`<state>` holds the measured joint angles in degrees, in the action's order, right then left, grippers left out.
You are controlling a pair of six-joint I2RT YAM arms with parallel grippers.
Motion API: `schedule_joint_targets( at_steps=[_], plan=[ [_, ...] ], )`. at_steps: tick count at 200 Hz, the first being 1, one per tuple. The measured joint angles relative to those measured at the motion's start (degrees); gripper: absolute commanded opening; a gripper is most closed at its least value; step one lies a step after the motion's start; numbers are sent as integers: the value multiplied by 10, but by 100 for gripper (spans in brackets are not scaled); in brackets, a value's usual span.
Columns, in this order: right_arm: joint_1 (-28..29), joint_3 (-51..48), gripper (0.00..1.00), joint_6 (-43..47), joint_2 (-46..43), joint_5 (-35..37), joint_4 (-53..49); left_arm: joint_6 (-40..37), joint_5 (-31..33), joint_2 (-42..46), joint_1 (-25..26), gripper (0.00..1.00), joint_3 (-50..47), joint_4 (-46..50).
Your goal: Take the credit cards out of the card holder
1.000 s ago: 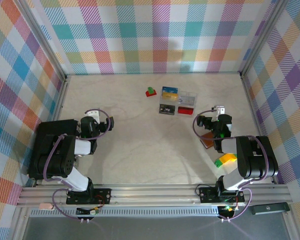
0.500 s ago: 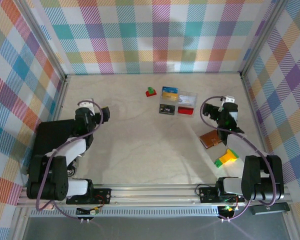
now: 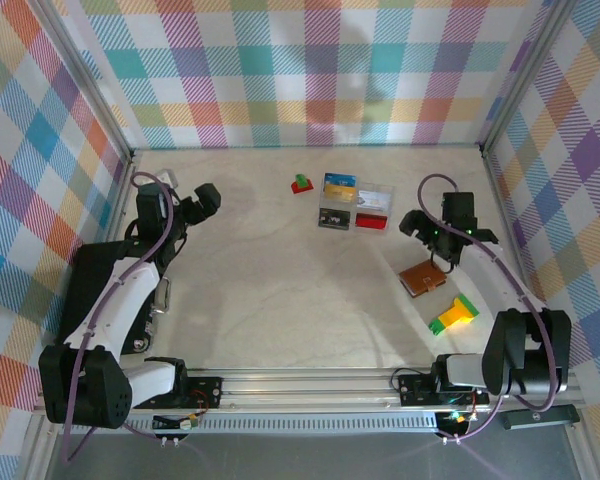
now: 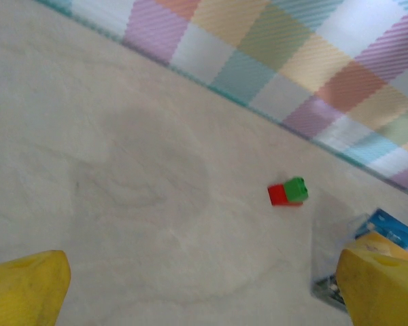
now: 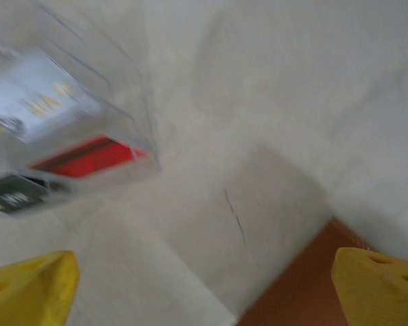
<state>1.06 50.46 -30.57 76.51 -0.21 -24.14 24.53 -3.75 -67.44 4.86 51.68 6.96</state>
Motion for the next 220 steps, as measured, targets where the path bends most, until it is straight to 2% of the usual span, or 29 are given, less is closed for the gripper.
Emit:
schedule_joint_targets(
  at_steps=[60, 102, 151, 182, 220],
  plan=[
    [0, -14, 86, -23, 44, 21, -61, 33, -78, -50, 13, 100, 0, 23],
    [0, -14, 82, -23, 94, 38, -71, 40, -94, -82, 27, 98, 1, 24],
    [14, -16, 82, -42, 96, 43, -68, 55, -99, -109, 53, 96, 10, 21],
    [76, -16, 81, -81, 98, 30, -65, 70, -100, -131, 79, 93, 12, 21],
    [200, -2, 81, -172, 113, -16, -39, 99, -99, -162, 126, 91, 15, 20]
  ],
)
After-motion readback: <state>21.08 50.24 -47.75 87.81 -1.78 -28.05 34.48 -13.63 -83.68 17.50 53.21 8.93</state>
